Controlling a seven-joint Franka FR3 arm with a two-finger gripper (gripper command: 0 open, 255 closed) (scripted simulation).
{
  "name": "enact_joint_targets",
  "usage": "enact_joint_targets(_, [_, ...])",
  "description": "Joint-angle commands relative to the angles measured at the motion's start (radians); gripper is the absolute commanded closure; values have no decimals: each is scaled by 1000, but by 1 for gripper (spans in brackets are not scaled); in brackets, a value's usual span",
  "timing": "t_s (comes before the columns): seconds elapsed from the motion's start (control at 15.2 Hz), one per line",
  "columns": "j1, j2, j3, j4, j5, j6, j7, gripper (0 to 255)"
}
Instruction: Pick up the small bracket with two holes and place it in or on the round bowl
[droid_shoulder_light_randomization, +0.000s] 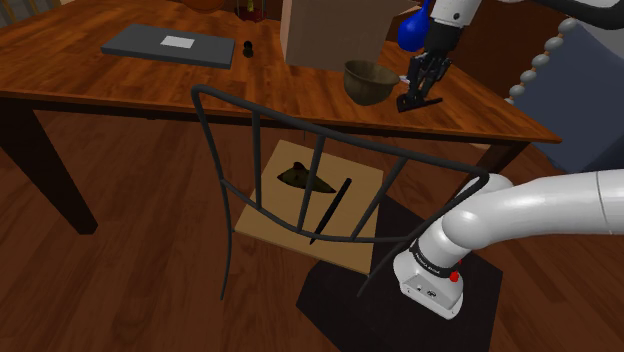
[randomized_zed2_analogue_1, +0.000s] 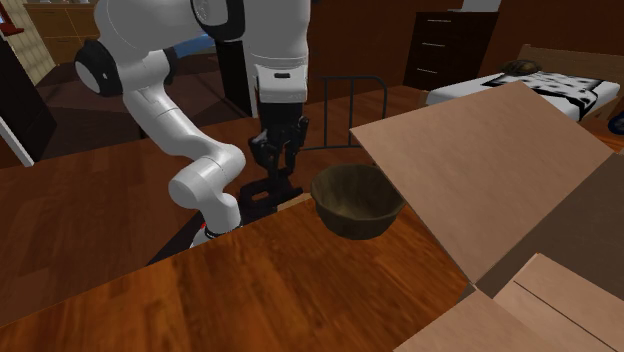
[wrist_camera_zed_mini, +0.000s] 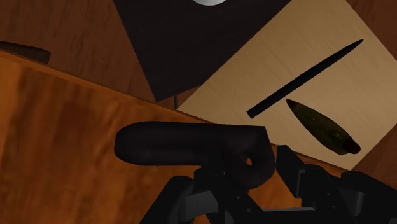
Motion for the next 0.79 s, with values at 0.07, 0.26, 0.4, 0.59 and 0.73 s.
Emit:
enact_joint_targets(0.07, [2, 17, 2, 55, 3, -38, -1, 255])
enact_joint_targets(0.26, [4, 34, 4, 109, 6, -75, -2, 255])
enact_joint_targets(0.4, [5, 46, 5, 145, 8, -100, -3, 255])
enact_joint_targets(0.59, [7, 66, 6, 202, 10, -137, -5, 255])
enact_joint_targets(0.73, [9, 81, 6, 242, 12, -161, -6, 255])
